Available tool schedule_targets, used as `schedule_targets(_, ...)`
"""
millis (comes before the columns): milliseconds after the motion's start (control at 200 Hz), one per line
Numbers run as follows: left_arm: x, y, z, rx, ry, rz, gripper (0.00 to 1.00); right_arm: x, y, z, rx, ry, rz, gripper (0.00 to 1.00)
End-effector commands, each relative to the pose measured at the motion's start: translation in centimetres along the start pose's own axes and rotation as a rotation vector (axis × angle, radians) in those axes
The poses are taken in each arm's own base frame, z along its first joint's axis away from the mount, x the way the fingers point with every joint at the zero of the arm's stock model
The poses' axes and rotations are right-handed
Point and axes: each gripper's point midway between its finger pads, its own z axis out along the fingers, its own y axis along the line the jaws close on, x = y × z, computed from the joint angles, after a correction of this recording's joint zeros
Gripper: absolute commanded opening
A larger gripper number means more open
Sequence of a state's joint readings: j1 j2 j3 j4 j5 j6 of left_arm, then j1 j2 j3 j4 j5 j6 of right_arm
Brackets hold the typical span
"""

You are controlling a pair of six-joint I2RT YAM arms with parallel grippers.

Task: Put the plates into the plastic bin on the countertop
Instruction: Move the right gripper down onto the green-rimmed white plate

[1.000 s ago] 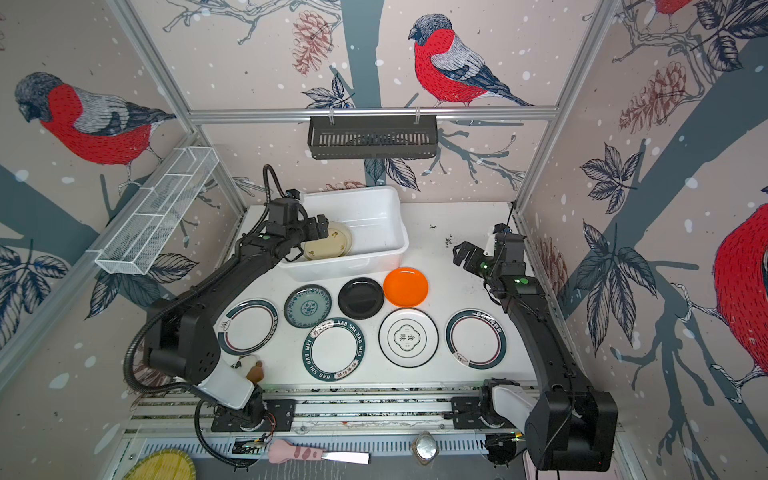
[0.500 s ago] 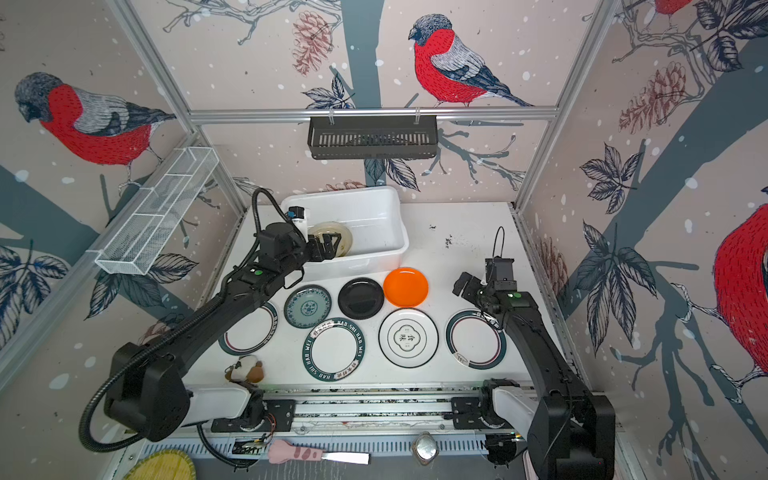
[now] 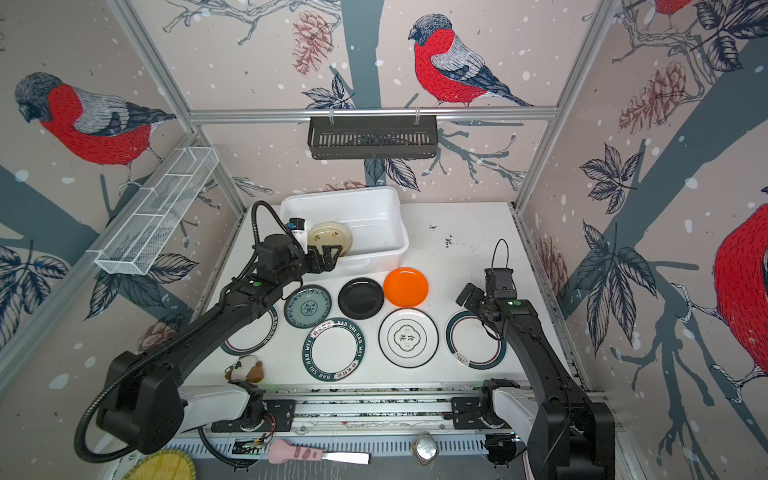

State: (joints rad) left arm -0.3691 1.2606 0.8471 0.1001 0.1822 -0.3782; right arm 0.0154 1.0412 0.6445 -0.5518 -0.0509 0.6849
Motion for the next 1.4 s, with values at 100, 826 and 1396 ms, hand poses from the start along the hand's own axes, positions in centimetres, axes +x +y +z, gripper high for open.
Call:
schedule_targets(100,-0.8,-0.4,0.3,0.021,-0.035,0.013,0.97,-0.5,-5.6,-0.5,0.227,0.003,0.106,1.0)
schedule_targets(826,-0.6,-0.5,0.1,0.022,-0.024,0.018,0.97,2.6,-6.5,1.7,0.217,0.117,0.205,1.0)
schedule_targets(1396,-0.7,-0.9,0.0,0.042,-0.018,0.013,0.97,4.4,-4.9,2.8,0.099,0.15,0.276,1.0)
